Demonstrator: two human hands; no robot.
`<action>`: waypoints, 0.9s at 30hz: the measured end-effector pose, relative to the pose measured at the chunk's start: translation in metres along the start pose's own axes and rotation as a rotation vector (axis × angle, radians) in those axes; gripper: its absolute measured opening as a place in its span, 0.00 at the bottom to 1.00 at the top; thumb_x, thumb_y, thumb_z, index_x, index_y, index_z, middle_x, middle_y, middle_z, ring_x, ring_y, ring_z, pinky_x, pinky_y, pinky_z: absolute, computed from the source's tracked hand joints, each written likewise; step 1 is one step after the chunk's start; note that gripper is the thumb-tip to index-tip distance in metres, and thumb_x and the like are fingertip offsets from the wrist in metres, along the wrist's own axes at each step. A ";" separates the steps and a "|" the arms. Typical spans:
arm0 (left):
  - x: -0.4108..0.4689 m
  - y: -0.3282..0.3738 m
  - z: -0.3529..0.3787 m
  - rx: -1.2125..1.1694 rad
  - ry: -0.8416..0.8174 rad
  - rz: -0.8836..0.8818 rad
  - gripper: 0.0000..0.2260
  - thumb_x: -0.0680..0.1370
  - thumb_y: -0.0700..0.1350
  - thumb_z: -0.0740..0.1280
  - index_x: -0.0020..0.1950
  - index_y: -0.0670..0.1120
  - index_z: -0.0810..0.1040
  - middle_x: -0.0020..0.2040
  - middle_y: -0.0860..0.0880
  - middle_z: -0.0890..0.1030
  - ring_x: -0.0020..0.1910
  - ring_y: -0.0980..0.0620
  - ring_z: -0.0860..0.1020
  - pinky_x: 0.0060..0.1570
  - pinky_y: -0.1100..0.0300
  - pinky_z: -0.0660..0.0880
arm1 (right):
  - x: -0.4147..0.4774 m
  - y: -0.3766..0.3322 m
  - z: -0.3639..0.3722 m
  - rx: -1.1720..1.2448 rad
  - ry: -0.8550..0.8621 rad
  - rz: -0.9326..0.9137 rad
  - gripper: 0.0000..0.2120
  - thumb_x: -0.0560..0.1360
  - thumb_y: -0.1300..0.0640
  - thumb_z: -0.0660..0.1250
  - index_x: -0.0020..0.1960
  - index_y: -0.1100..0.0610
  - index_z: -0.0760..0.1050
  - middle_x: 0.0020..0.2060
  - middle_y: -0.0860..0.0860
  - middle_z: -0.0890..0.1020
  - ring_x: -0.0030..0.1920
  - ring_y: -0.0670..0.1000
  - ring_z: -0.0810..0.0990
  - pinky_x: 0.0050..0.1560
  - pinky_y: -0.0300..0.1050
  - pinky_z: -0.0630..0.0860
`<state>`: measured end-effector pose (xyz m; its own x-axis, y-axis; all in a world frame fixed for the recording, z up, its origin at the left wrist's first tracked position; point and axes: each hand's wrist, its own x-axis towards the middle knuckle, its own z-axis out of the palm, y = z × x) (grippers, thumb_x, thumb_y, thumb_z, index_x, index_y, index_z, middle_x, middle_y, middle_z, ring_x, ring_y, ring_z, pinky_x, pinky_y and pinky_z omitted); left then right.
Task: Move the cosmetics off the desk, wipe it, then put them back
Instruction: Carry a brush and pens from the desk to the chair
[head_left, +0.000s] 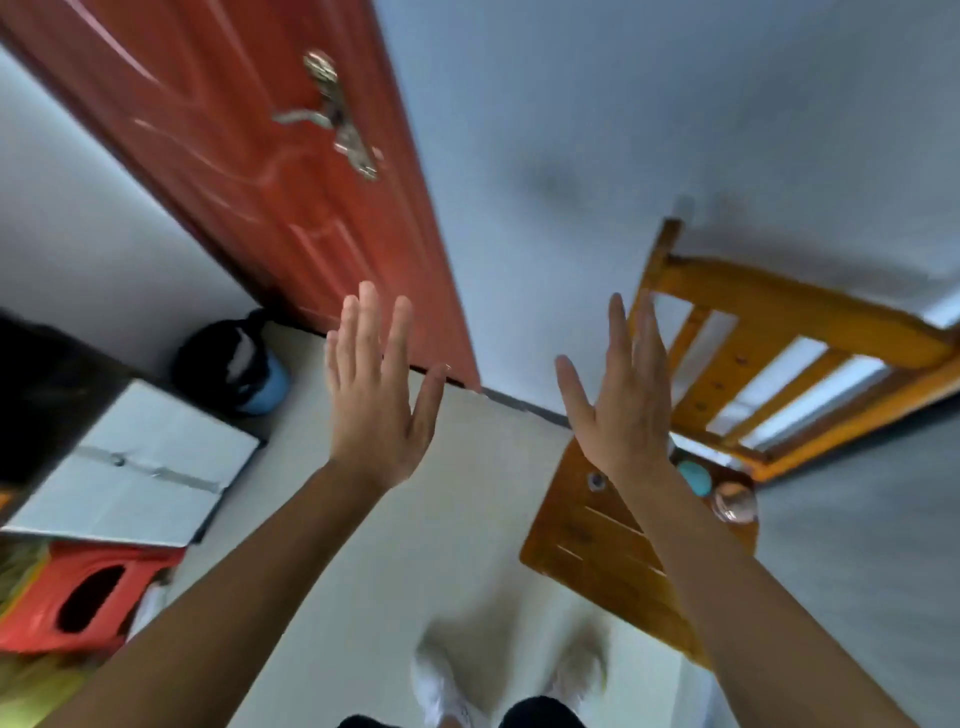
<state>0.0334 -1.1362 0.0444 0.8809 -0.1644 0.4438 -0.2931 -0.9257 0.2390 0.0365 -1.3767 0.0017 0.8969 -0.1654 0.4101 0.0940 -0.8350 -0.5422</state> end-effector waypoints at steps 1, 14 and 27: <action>0.003 -0.010 -0.022 0.029 0.035 -0.039 0.28 0.84 0.54 0.57 0.80 0.42 0.57 0.80 0.37 0.53 0.80 0.37 0.51 0.72 0.34 0.56 | 0.011 -0.024 -0.003 0.004 0.011 -0.053 0.36 0.82 0.40 0.61 0.82 0.53 0.51 0.81 0.57 0.52 0.79 0.57 0.57 0.74 0.55 0.63; -0.159 -0.279 -0.328 0.303 0.402 -0.458 0.30 0.82 0.57 0.55 0.80 0.43 0.59 0.80 0.38 0.54 0.80 0.38 0.52 0.73 0.36 0.56 | -0.025 -0.454 0.097 0.346 0.065 -0.670 0.34 0.81 0.40 0.62 0.81 0.53 0.57 0.80 0.59 0.58 0.76 0.60 0.63 0.74 0.53 0.62; -0.366 -0.482 -0.477 0.498 0.453 -0.904 0.30 0.81 0.58 0.55 0.80 0.44 0.59 0.81 0.40 0.54 0.80 0.41 0.52 0.74 0.37 0.56 | -0.189 -0.738 0.244 0.550 -0.354 -0.927 0.35 0.79 0.42 0.64 0.80 0.55 0.58 0.79 0.59 0.60 0.77 0.58 0.63 0.71 0.53 0.66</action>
<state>-0.3251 -0.4669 0.1787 0.4484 0.6806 0.5795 0.6548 -0.6914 0.3054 -0.0971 -0.6011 0.1457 0.4459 0.6273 0.6385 0.8845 -0.1997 -0.4215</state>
